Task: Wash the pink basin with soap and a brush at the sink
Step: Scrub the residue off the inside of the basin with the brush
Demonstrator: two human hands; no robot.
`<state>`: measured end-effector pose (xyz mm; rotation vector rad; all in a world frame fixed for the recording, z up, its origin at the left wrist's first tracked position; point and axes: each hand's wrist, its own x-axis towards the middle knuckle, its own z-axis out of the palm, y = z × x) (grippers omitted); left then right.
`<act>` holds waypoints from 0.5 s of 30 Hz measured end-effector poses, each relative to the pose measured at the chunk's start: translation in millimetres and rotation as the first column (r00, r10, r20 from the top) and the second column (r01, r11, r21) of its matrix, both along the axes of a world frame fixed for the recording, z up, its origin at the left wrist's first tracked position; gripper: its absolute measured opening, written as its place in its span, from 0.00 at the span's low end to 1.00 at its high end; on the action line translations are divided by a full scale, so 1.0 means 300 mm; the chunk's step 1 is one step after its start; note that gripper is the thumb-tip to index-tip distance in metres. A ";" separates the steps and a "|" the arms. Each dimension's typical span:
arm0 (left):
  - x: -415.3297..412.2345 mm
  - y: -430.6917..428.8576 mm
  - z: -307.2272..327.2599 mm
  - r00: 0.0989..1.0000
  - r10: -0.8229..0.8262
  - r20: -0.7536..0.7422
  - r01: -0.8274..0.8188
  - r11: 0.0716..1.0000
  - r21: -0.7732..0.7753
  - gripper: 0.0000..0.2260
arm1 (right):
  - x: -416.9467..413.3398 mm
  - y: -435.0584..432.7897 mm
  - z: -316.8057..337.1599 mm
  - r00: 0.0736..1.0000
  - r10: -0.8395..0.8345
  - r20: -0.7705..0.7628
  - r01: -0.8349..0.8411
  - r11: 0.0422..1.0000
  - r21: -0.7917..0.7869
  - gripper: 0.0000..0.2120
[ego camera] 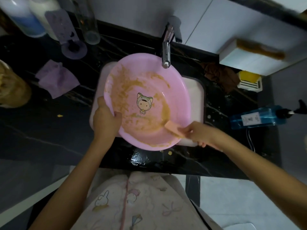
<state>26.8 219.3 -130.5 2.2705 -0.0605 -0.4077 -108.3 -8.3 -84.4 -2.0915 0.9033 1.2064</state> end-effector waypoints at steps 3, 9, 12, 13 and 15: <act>-0.008 -0.010 0.008 1.000 -0.007 0.000 0.007 1.000 -0.017 0.25 | 0.094 -0.104 -0.093 0.988 -0.010 0.151 0.048 0.967 -0.251 0.20; -0.013 -0.011 0.008 1.000 -0.019 0.001 0.019 0.999 -0.035 0.23 | 0.147 0.026 -0.264 0.952 0.305 0.036 -0.251 0.839 -0.483 0.18; -0.014 -0.014 0.012 1.000 -0.012 0.003 0.012 1.000 -0.010 0.22 | 0.075 0.109 -0.212 0.950 0.306 -0.061 -0.310 0.905 -0.292 0.16; -0.016 -0.016 0.013 1.000 -0.013 0.005 0.013 1.000 0.004 0.22 | 0.059 0.136 -0.168 0.953 0.302 -0.020 -0.301 0.941 -0.155 0.16; -0.016 -0.020 0.015 1.000 -0.010 0.009 0.010 1.000 0.016 0.23 | 0.056 0.203 -0.093 0.963 0.238 0.123 -0.250 0.964 0.089 0.18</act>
